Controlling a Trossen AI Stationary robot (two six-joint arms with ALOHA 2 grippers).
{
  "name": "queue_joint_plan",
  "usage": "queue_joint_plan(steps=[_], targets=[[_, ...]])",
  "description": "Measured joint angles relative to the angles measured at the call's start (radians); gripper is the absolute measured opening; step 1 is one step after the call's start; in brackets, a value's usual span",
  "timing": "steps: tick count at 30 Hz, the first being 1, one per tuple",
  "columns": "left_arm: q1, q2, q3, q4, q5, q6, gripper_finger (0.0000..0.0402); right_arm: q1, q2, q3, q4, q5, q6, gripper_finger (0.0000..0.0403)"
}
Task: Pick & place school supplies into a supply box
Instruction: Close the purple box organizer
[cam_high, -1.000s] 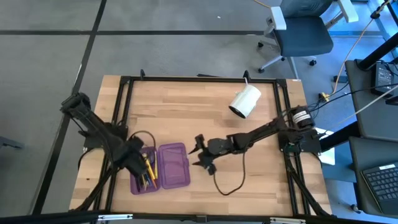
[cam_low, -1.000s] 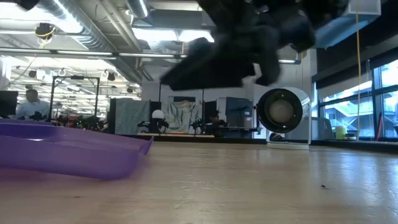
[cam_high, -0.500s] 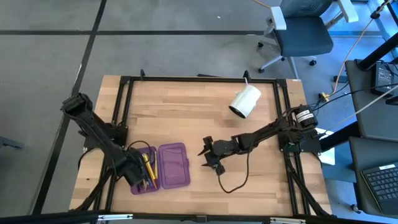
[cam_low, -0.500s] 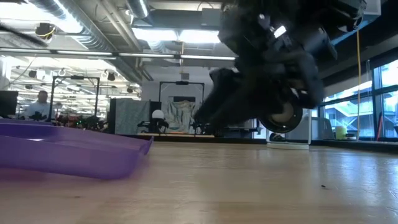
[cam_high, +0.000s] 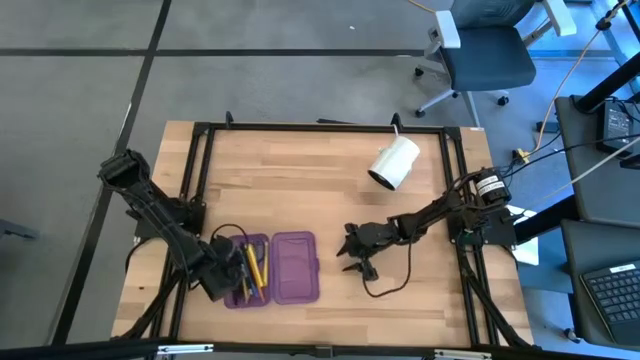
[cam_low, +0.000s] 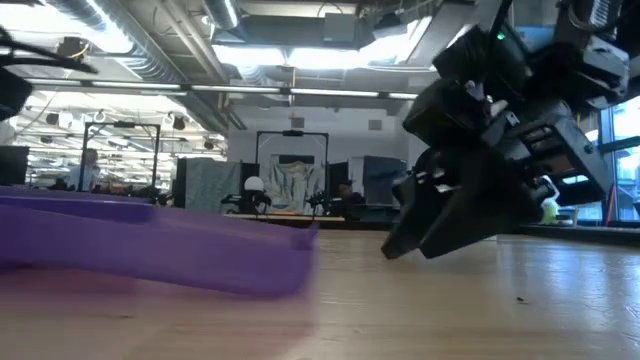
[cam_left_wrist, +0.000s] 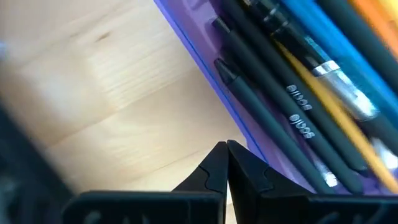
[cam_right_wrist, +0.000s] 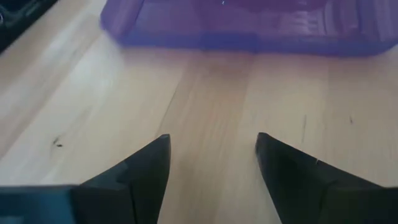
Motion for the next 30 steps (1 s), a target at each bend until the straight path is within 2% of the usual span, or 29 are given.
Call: queue_joint_plan(steps=[5, 9, 13, 19, 25, 30], targets=[[0.035, 0.0, 0.0, 0.111, -0.105, 0.021, 0.0002, 0.0, -0.002, -0.062, 0.076, 0.0, 0.105, 0.0242], [0.064, 0.0, 0.0, 0.201, -0.18, 0.074, 0.0002, 0.006, -0.008, -0.084, 0.082, 0.004, 0.184, 0.0242], [0.098, 0.006, 0.0, 0.287, -0.214, 0.164, 0.0002, 0.008, -0.05, -0.099, 0.038, 0.009, 0.24, 0.0242], [0.142, 0.11, 0.0, 0.463, -0.171, 0.304, 0.0003, 0.015, -0.084, -0.105, 0.017, 0.074, 0.2, 0.0242], [0.166, 0.248, 0.01, 0.649, -0.074, 0.329, 0.0003, -0.007, -0.084, -0.104, 0.003, 0.084, 0.124, 0.0242], [0.156, 0.264, 0.036, 0.656, -0.073, 0.328, 0.0002, -0.031, -0.084, -0.104, 0.004, 0.091, 0.104, 0.0242]])
